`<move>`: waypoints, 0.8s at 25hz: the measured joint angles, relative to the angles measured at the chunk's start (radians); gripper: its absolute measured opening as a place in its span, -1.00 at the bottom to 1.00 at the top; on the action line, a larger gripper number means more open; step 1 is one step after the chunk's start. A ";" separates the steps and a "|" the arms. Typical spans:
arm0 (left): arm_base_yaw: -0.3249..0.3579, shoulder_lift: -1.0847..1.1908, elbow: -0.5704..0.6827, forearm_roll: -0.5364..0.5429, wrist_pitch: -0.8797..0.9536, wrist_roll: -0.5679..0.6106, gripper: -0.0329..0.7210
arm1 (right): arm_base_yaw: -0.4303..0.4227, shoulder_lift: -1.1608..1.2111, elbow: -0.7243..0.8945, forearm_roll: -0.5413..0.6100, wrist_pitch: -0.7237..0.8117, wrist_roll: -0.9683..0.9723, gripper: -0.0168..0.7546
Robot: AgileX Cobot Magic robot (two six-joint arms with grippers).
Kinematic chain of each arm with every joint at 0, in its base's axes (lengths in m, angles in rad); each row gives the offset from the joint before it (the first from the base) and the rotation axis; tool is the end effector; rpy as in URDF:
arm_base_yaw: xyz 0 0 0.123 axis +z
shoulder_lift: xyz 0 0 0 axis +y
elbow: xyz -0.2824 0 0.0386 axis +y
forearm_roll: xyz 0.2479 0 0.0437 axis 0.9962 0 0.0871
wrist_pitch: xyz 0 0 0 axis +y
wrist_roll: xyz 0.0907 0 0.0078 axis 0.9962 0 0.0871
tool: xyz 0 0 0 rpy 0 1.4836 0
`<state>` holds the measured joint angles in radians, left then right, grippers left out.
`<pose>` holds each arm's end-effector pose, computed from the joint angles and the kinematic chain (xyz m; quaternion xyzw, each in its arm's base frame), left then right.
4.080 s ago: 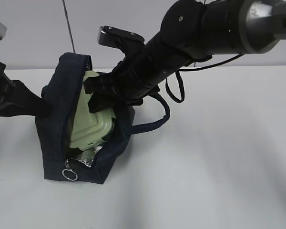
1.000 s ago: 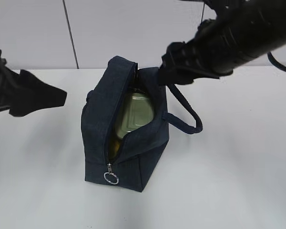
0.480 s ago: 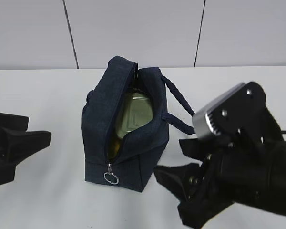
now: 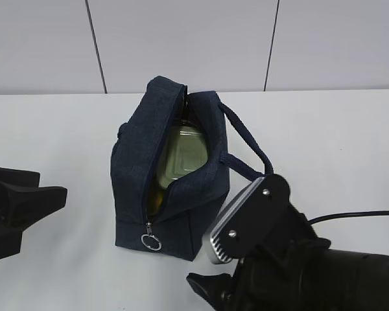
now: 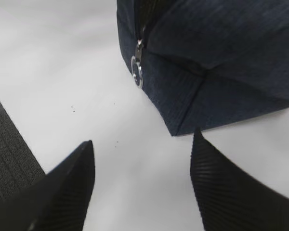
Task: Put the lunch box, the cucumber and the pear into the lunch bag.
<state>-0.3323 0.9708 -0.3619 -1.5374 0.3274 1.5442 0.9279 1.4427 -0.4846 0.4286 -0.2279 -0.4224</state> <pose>0.1558 -0.0848 0.2281 0.2250 0.8307 -0.2184 0.4601 0.1578 0.1965 0.1745 -0.3848 0.8114 0.1575 0.4109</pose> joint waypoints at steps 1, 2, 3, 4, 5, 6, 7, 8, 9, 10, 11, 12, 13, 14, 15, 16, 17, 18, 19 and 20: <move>0.000 0.000 0.000 -0.002 0.000 0.000 0.00 | 0.000 0.024 -0.002 -0.056 -0.014 0.051 0.30; 0.000 0.000 0.000 -0.003 0.000 0.000 0.00 | 0.000 0.052 -0.008 -0.122 -0.039 0.119 0.30; 0.000 0.000 0.000 -0.003 0.000 0.000 0.00 | 0.000 0.076 -0.016 -0.167 -0.057 0.159 0.30; 0.000 0.000 0.000 -0.003 0.000 0.000 0.00 | 0.000 0.104 -0.024 -0.208 -0.073 0.188 0.30; 0.000 0.000 0.000 -0.003 0.000 0.000 0.00 | 0.000 0.131 -0.035 -0.233 -0.085 0.212 0.30; 0.000 0.000 0.000 -0.003 0.000 0.000 0.00 | 0.000 0.152 -0.045 -0.245 -0.095 0.224 0.30; 0.000 0.000 0.000 -0.003 0.000 0.000 0.00 | 0.000 0.180 -0.058 -0.256 -0.104 0.233 0.30; 0.000 0.000 0.000 -0.003 0.000 0.000 0.00 | 0.000 0.199 -0.064 -0.260 -0.116 0.235 0.30; 0.000 0.000 0.000 -0.003 0.000 0.000 0.00 | 0.000 0.216 -0.074 -0.262 -0.128 0.240 0.30; 0.000 0.000 0.000 -0.003 0.000 0.000 0.00 | 0.000 0.235 -0.080 -0.264 -0.142 0.243 0.30; 0.000 0.000 0.000 -0.003 0.000 0.000 0.00 | 0.000 0.254 -0.088 -0.266 -0.155 0.243 0.29; 0.000 0.000 0.000 -0.003 0.000 0.000 0.00 | 0.000 0.264 -0.096 -0.270 -0.164 0.244 0.29; 0.000 0.000 0.000 -0.003 0.000 0.000 0.00 | 0.000 0.275 -0.104 -0.273 -0.168 0.244 0.29; 0.000 0.000 0.000 -0.003 0.000 0.000 0.00 | 0.000 0.282 -0.114 -0.274 -0.173 0.244 0.29; 0.000 0.000 0.000 -0.003 0.000 0.000 0.00 | 0.000 0.291 -0.126 -0.274 -0.175 0.244 0.29; 0.000 0.000 0.000 -0.005 0.000 0.000 0.00 | 0.000 0.301 -0.134 -0.274 -0.177 0.244 0.29; 0.000 0.000 0.000 -0.006 0.000 0.000 0.00 | 0.000 0.309 -0.140 -0.274 -0.179 0.244 0.29; 0.000 0.000 0.000 -0.010 0.000 0.000 0.00 | 0.000 0.314 -0.149 -0.275 -0.179 0.244 0.29; 0.000 0.000 0.000 -0.011 0.001 0.000 0.00 | 0.000 0.330 -0.157 -0.275 -0.180 0.244 0.29; 0.000 0.000 0.000 -0.011 0.000 0.000 0.00 | 0.000 0.340 -0.162 -0.275 -0.181 0.244 0.29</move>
<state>-0.3323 0.9708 -0.3619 -1.5483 0.3277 1.5442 0.9279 1.7823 -0.6467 0.1539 -0.4092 -0.1782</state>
